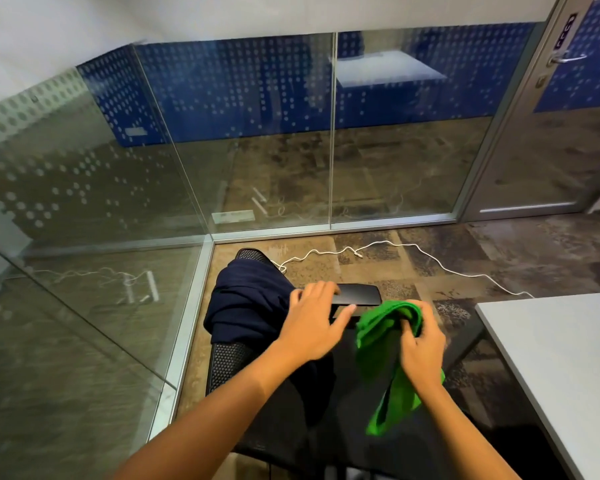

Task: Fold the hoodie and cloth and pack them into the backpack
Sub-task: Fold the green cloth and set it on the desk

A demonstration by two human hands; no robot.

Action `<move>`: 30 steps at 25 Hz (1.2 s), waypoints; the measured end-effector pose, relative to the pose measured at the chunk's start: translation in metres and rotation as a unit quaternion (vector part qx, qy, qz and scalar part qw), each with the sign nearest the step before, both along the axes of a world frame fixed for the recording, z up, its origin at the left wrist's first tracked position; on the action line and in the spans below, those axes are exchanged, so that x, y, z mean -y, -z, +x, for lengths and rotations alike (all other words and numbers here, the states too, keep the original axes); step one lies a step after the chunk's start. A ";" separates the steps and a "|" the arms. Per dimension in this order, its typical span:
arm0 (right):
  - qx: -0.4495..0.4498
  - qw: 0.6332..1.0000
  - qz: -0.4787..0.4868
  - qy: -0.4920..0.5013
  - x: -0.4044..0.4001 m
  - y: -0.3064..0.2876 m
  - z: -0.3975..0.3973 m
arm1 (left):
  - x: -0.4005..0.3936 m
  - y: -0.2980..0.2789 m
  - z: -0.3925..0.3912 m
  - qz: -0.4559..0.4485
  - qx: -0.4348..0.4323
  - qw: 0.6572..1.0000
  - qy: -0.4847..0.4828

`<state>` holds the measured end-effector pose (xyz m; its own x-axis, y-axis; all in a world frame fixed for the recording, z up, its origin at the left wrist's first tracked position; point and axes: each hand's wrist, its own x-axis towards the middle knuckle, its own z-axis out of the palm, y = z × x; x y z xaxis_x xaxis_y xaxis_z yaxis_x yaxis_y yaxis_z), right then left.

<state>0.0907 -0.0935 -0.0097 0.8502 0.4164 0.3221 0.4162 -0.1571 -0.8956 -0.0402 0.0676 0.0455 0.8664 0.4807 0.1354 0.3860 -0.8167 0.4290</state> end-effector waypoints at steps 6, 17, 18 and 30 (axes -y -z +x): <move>-0.027 0.997 -0.042 0.054 0.022 0.018 0.013 | -0.101 0.048 -0.026 0.162 -0.391 0.894 -0.148; -0.007 0.997 -0.071 -0.007 0.023 0.017 0.003 | -0.116 0.063 -0.018 0.280 -0.280 0.906 -0.148; -0.008 0.998 -0.067 -0.003 0.026 0.015 0.003 | -0.117 0.062 -0.017 0.276 -0.271 0.908 -0.160; -0.035 0.996 -0.028 0.075 0.045 -0.014 0.030 | -0.077 -0.073 0.021 0.131 0.074 0.959 -0.239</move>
<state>0.1210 -0.1381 0.0038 0.9238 0.2984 0.2399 0.3214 -0.2639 -0.9094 -0.0195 0.1445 0.1184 0.5168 0.7513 0.4104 0.6946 -0.6482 0.3120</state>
